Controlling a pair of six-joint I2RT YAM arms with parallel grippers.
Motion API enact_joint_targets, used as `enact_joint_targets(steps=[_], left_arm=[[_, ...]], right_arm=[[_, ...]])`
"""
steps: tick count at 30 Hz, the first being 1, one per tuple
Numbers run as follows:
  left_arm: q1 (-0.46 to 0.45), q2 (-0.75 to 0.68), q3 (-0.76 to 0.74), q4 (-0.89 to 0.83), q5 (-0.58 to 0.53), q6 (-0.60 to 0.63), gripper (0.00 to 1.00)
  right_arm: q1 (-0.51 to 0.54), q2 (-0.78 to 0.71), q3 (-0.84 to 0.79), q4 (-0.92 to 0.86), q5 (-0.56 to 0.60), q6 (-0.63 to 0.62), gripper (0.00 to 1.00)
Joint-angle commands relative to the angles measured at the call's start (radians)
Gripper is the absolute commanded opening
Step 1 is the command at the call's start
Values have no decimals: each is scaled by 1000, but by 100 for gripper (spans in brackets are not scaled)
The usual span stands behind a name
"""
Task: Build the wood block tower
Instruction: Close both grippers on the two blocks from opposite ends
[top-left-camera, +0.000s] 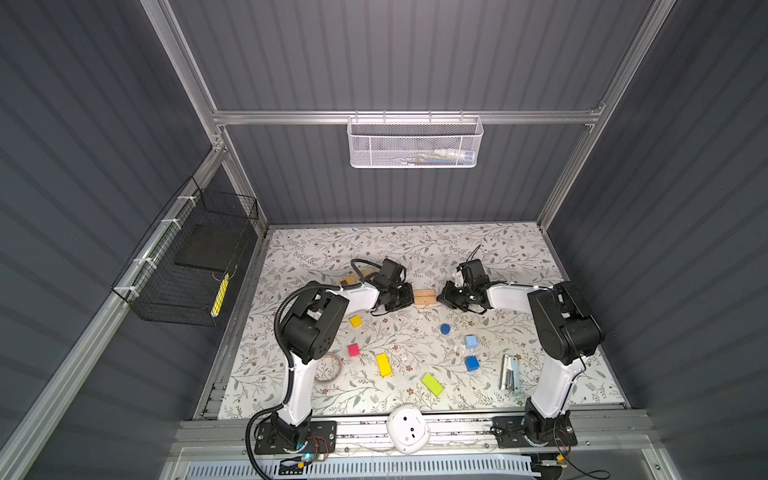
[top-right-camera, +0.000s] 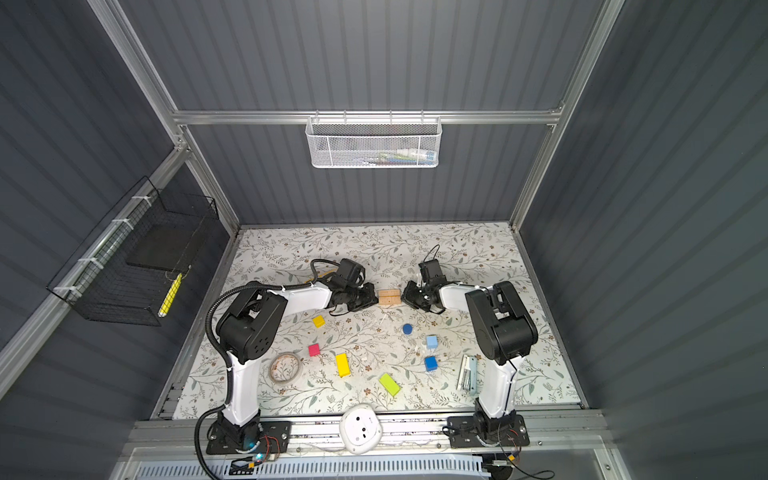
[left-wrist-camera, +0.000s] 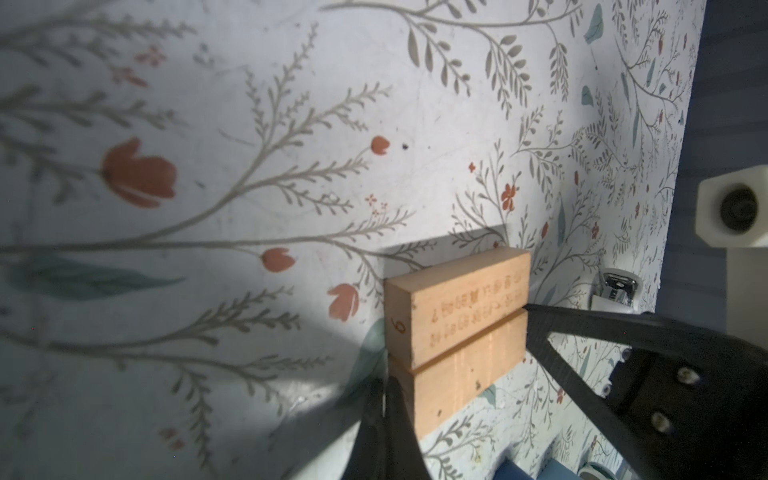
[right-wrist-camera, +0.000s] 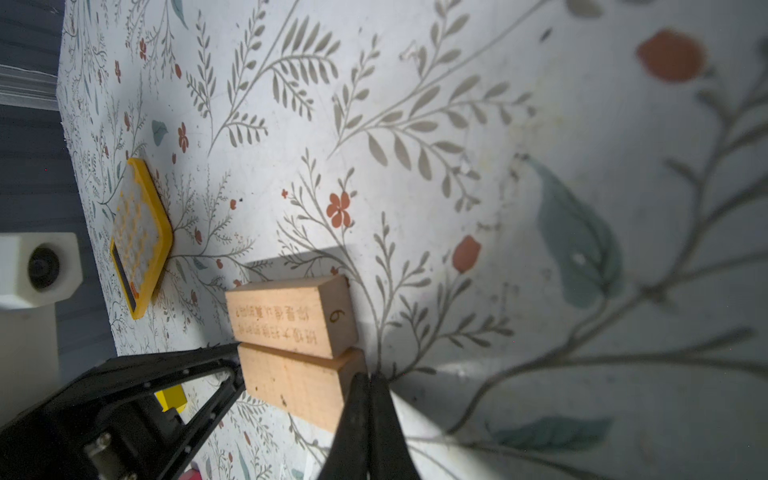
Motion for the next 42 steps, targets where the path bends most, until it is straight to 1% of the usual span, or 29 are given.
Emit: enact_joint_targets(steps=[1,27,42], left_arm=[[-3,36,16,-21,9,-11,0],[-1,38,31,-81,-63,8,0],[-1,48,46,-97,-70,16,0]], right_arm=[[5,22,17,13,-15,10,0],[12,45,35,16,-25,19,0],[14,43,23,11,-12,24,0]])
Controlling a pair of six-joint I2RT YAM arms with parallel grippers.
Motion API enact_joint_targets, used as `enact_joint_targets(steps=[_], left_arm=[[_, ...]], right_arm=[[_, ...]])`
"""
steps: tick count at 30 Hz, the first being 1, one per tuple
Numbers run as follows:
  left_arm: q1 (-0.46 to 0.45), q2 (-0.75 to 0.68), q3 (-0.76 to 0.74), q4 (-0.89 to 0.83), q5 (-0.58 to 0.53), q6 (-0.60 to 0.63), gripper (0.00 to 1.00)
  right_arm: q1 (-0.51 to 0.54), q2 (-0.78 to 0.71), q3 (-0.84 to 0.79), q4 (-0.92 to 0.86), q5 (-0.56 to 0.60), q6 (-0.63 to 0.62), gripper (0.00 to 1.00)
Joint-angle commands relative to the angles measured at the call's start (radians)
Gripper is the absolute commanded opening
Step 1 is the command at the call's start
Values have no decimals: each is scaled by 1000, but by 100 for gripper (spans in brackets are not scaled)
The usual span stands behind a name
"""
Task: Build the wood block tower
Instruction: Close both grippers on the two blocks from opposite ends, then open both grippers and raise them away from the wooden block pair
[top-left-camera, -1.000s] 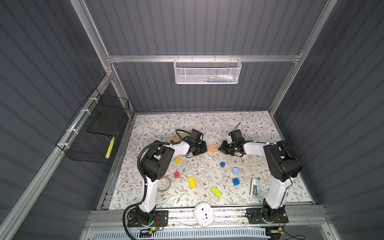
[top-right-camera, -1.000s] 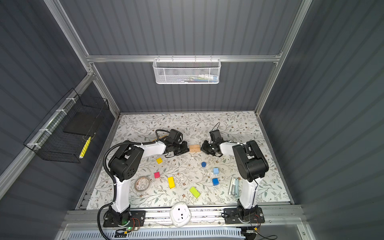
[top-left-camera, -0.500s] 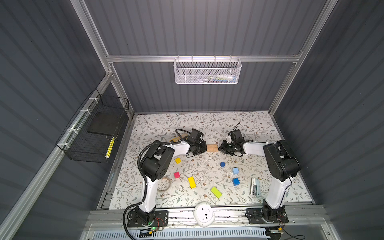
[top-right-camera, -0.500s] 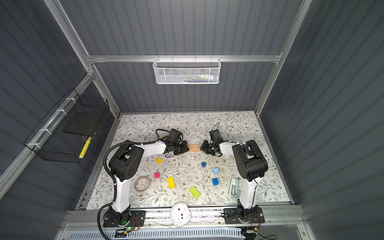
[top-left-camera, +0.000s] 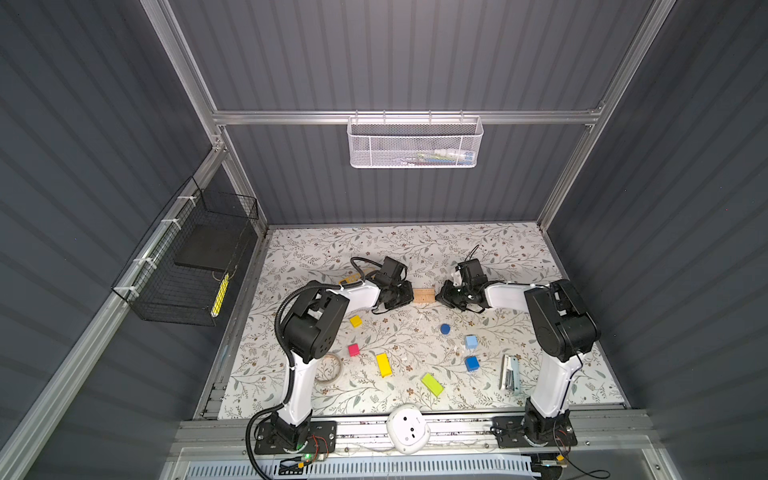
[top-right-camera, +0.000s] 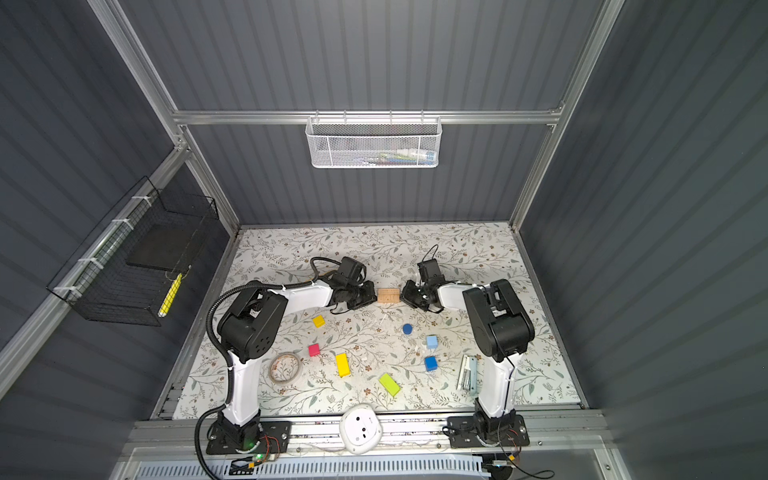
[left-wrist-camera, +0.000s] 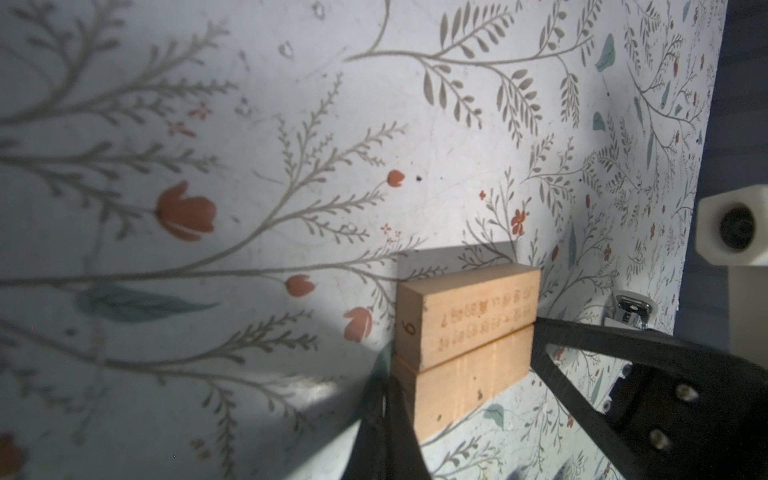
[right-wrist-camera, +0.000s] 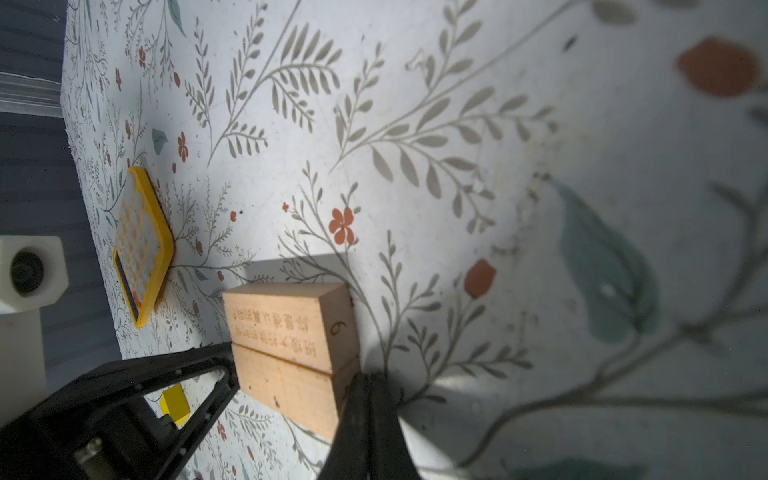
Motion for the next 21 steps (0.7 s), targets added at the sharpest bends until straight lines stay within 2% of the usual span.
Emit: enact_joint_targets(steps=[1,21], left_arm=[[-1,40,14,-59,-17,16,0],[0,33,8,-76,-33,21,0]], right_arm=[[9,15,5,-10,-7,5,0],[5,1,-4,-34,38,16,0]])
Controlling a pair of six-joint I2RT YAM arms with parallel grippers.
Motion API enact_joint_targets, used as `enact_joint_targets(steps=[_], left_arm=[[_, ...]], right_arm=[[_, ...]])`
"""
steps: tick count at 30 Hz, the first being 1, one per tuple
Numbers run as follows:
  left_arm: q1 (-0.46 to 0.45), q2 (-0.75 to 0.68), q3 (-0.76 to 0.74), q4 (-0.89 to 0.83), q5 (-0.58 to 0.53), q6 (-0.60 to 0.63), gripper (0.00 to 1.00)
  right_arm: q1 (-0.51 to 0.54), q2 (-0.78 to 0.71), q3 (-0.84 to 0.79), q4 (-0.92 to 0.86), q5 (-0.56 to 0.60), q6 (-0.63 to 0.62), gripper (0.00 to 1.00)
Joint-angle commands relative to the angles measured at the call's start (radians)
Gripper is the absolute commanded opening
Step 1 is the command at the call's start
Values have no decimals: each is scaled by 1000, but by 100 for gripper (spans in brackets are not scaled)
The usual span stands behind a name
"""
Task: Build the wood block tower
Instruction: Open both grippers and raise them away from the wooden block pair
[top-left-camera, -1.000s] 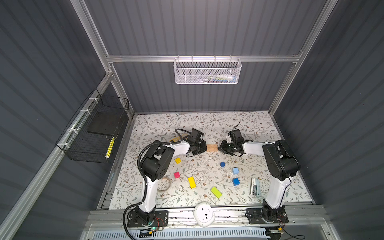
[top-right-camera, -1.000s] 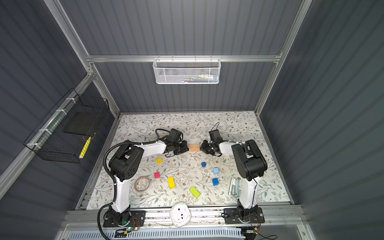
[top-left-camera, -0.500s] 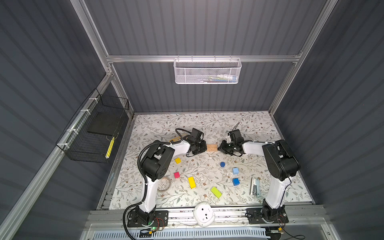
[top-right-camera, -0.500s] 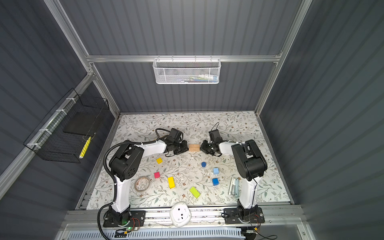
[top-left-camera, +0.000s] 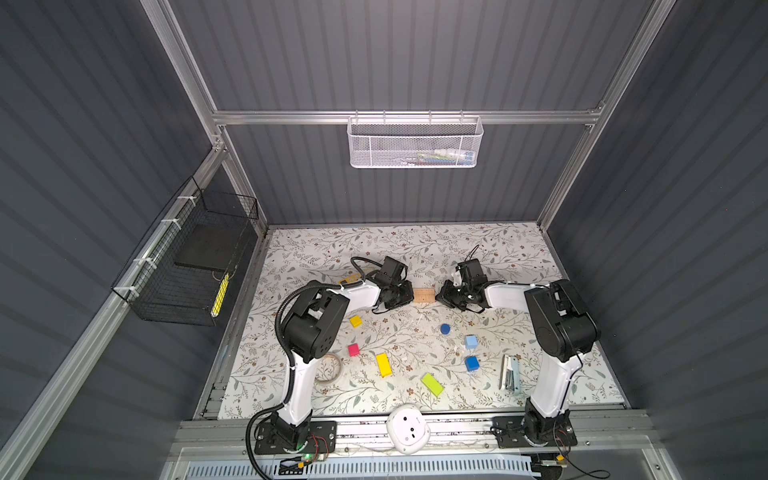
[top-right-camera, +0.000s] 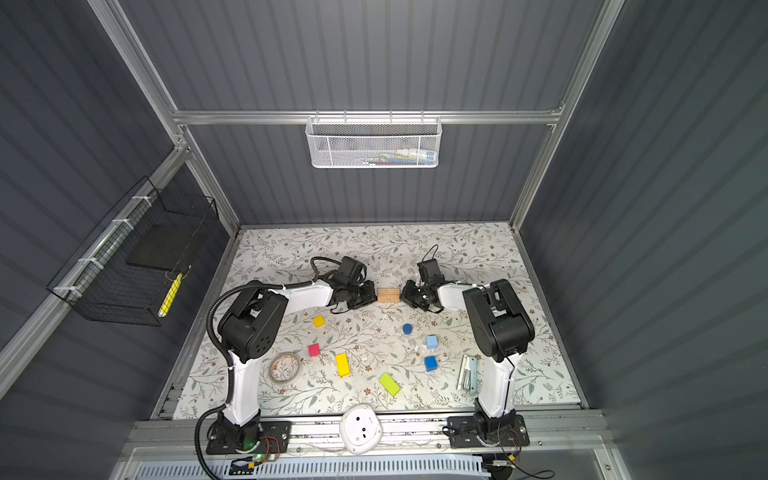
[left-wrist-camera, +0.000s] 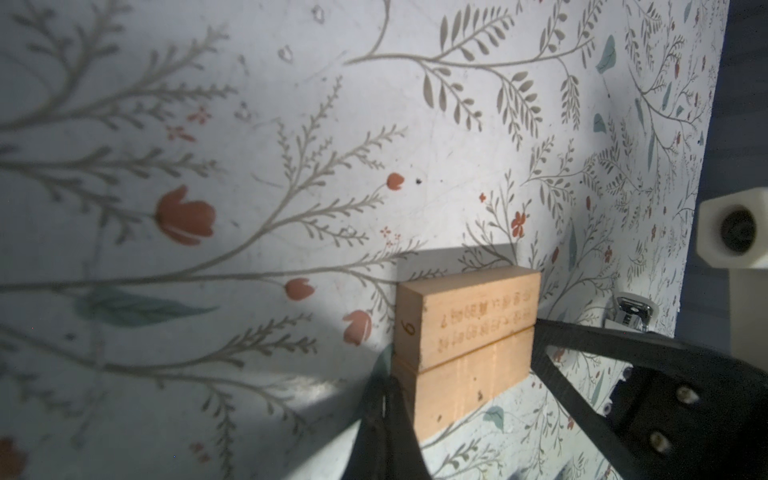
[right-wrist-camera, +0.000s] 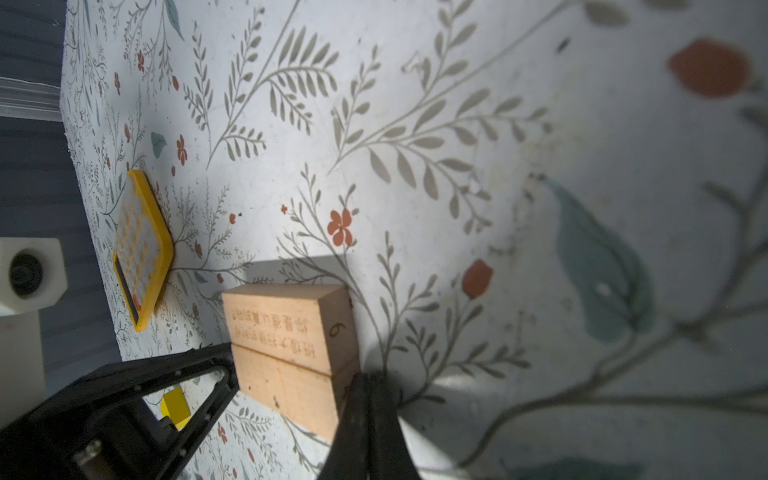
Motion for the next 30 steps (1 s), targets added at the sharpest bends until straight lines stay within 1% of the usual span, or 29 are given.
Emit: enact_joint_targets(steps=[1,6,7,9,30], left_arm=[[-1,30,3,-76,-31,20,0],[-1,29,4,-99,-53,24,0],[0,27,4,-102,-57,24,0],[-1,25,4,-109,-64,25,0],[18,-17,-16,-166,-135,52,0]], right_arm=[[3,1,-6,-33,28,8,0],[0,-6,-13,-40,28,11,0],[-2,-9,-15,-42,67,12,0],[-5,-14,-19,-44,72,12,0],[-16,-62,-55,-55,92,10,0]])
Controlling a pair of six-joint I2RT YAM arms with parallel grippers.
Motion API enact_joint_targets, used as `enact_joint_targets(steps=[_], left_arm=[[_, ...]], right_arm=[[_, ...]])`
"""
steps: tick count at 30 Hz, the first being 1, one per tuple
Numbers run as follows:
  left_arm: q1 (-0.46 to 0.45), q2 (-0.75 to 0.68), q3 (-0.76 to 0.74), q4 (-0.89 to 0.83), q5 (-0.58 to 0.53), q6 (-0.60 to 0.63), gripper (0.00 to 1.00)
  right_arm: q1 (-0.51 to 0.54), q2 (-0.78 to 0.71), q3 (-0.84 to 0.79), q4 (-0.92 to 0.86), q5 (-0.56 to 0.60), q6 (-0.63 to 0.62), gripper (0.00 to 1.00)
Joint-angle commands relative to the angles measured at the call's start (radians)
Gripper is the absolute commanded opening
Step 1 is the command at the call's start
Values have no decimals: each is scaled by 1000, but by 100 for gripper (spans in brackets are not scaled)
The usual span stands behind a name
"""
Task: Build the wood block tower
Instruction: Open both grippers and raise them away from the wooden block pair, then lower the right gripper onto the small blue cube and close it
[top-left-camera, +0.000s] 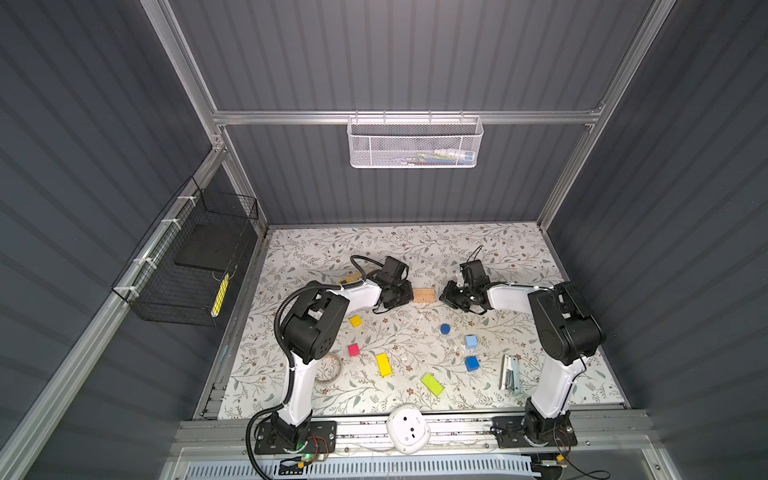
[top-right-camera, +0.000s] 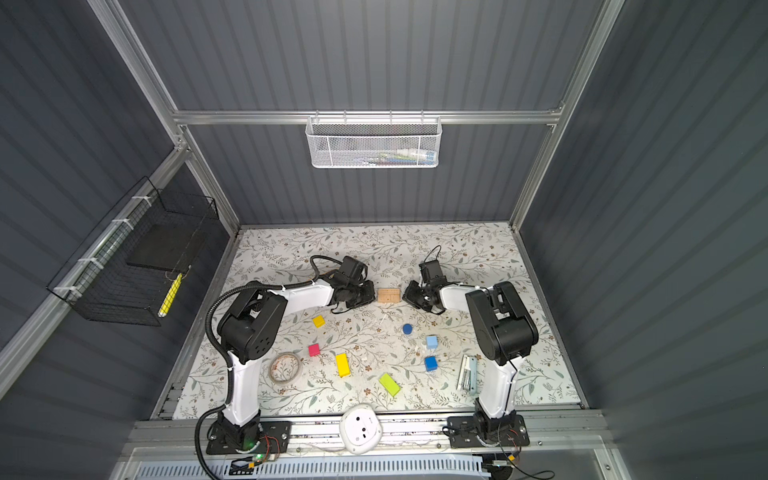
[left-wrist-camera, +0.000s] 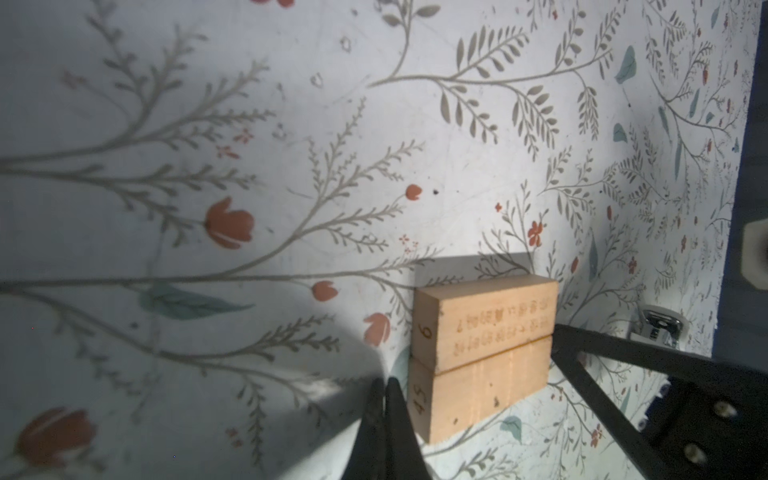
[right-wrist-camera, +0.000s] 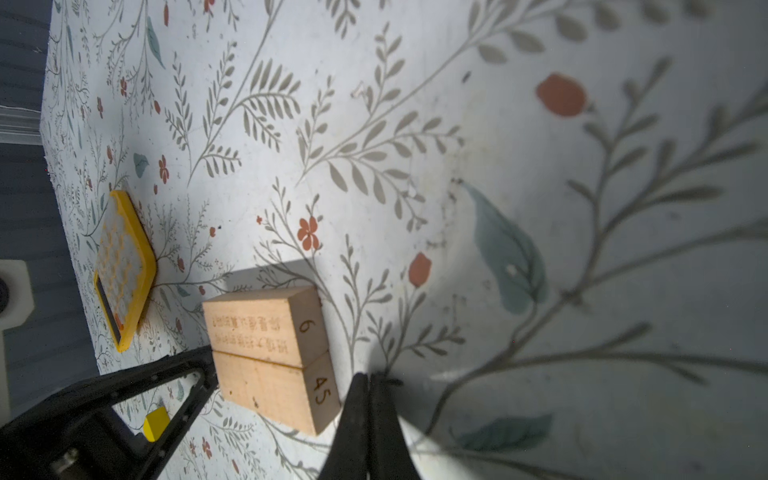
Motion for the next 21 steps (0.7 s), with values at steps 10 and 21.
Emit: enact_joint_targets(steps=[10,21], left_arm=[[19,-66,-46,-144,-91,54,0],[18,-190,-81,-194,-138,90,0]], right_arm=[[-6,-100,-47,-65,44,-11,0],[-4,-334,-82,-216,134,-65,0]])
